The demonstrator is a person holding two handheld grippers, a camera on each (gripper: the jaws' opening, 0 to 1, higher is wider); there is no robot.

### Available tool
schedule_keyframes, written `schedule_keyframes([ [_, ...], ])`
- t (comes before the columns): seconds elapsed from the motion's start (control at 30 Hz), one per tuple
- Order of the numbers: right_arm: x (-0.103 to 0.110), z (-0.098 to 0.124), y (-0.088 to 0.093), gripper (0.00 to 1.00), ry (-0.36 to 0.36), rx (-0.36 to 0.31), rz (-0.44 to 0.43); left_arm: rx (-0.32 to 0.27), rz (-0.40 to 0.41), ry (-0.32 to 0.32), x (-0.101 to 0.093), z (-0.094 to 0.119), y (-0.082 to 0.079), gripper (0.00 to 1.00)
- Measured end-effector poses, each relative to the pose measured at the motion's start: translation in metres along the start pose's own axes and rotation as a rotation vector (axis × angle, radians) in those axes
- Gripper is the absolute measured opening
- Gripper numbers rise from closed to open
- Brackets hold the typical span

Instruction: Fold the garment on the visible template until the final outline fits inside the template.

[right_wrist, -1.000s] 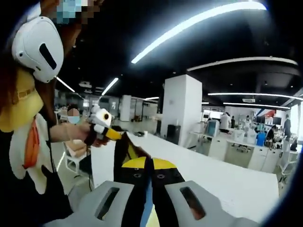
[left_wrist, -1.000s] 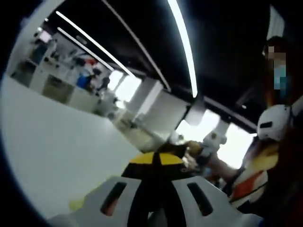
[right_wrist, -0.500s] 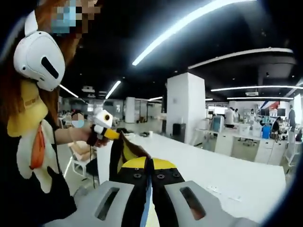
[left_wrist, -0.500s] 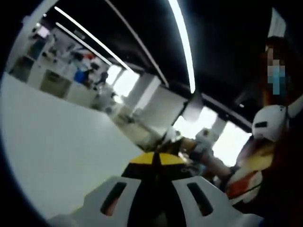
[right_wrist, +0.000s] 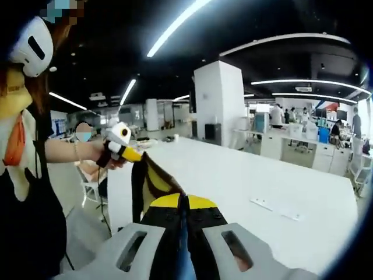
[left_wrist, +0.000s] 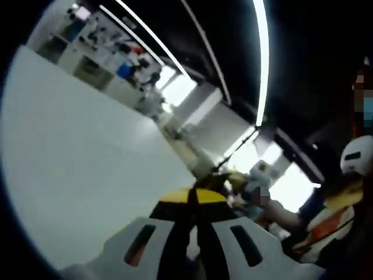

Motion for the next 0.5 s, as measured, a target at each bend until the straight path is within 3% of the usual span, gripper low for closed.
schedule_keyframes([
  [0.5,-0.089,-0.05,0.063,0.02,0.033,0.097,-0.056,0.04,0.091,-0.068,0.091,-0.057,-0.005,0.0],
])
Point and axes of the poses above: the point that each gripper's makers call its tool centre point, and the gripper's own axes: z roughly backward along the fingers, x roughly to its left, y roughly out of its underside, the point moved 1 cm from there along z, roughly backward along the fingers, and after that the axes turned 11 degrees about -x, right-handed, at the moved point
